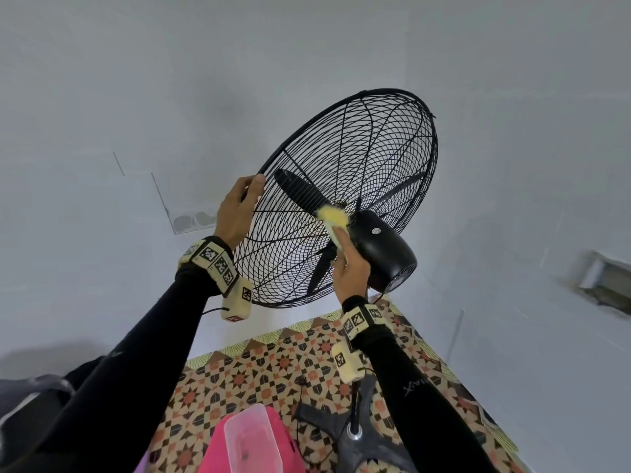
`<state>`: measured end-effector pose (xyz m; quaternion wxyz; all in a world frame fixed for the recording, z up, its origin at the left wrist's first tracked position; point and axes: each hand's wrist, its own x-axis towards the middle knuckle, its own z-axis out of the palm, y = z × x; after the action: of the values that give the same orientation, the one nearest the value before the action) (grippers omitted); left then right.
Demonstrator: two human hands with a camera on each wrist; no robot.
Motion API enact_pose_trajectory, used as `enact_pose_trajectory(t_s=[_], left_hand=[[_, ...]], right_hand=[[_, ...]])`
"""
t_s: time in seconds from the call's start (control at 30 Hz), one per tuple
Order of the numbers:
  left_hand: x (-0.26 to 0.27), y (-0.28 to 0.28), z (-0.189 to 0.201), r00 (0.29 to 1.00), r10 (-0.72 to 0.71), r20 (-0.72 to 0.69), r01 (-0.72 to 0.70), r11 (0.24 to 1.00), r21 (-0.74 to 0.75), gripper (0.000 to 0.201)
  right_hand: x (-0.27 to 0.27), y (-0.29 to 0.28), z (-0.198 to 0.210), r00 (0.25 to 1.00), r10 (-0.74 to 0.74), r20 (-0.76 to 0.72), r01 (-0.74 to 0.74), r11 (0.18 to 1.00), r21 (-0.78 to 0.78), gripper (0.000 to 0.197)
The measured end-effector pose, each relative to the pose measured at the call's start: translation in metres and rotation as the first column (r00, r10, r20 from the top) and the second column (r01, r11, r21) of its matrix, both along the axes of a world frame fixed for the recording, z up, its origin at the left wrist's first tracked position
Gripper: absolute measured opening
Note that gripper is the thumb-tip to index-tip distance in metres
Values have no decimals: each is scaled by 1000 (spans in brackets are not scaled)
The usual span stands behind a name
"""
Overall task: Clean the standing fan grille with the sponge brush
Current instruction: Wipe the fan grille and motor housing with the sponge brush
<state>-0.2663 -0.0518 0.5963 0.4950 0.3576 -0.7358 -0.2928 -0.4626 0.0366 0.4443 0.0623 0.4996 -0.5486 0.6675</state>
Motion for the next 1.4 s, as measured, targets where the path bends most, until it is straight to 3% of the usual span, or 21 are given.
enact_pose_trajectory(t_s=[0.07, 0.13, 0.27, 0.43, 0.57, 0.63, 0.73, 0.8, 0.9, 0.97, 1.0, 1.13, 1.3, 1.4], left_hand=[[2, -2, -1, 1000, 9, -1, -9, 1000, 6, 67], [3, -1, -1, 1000, 10, 1, -10, 1000, -1, 65], [-3, 3, -1, 1000, 3, 9, -2, 1000, -16, 69], [3, 1, -2, 1000, 9, -9, -9, 1000, 12, 66], [2, 3, -4, 1000, -3, 10, 4, 1000, -14, 76], [0, 5, -4, 1000, 7, 14, -7, 1000, -18, 80], [2, 4, -3, 1000, 0, 14, 0, 1000, -4, 80], [5, 3, -5, 1000, -11, 23, 11, 1000, -10, 81], [6, 1, -6, 999, -12, 36, 12, 1000, -26, 74], [4, 1, -6, 999, -9, 32, 10, 999, -32, 74], [3, 1, -5, 1000, -6, 28, 7, 1000, -30, 76], [4, -1, -5, 1000, -9, 19, 9, 1000, -19, 86], [2, 3, -7, 1000, -5, 12, 6, 1000, -26, 84], [2, 4, -6, 1000, -2, 1, 2, 1000, -10, 84]], right_hand=[[5, 6, -13, 997, 53, -63, -48, 995, 83, 54], [3, 12, -16, 997, 40, -70, -36, 998, 58, 50], [9, -2, 4, 975, -58, 214, 66, 997, -30, 44], [40, 6, 1, 892, 61, 448, -136, 981, 139, 48], [34, 15, 25, 840, 21, 542, -5, 1000, -31, 56], [31, 9, 30, 864, -7, 503, 11, 1000, -5, 69], [32, 3, 18, 950, -54, 307, -79, 911, 404, 75], [32, 5, 8, 931, -89, 355, -113, 853, 510, 68], [32, 9, 15, 903, -178, 391, 20, 927, 376, 70], [36, 9, 30, 895, -140, 425, 70, 982, 176, 70], [36, 6, 35, 901, -143, 410, 77, 982, 172, 70], [30, 9, 48, 937, -170, 305, 17, 894, 447, 77], [12, 20, 65, 924, -218, 314, 94, 926, 365, 79], [21, 11, 51, 939, -161, 303, -9, 870, 492, 80]])
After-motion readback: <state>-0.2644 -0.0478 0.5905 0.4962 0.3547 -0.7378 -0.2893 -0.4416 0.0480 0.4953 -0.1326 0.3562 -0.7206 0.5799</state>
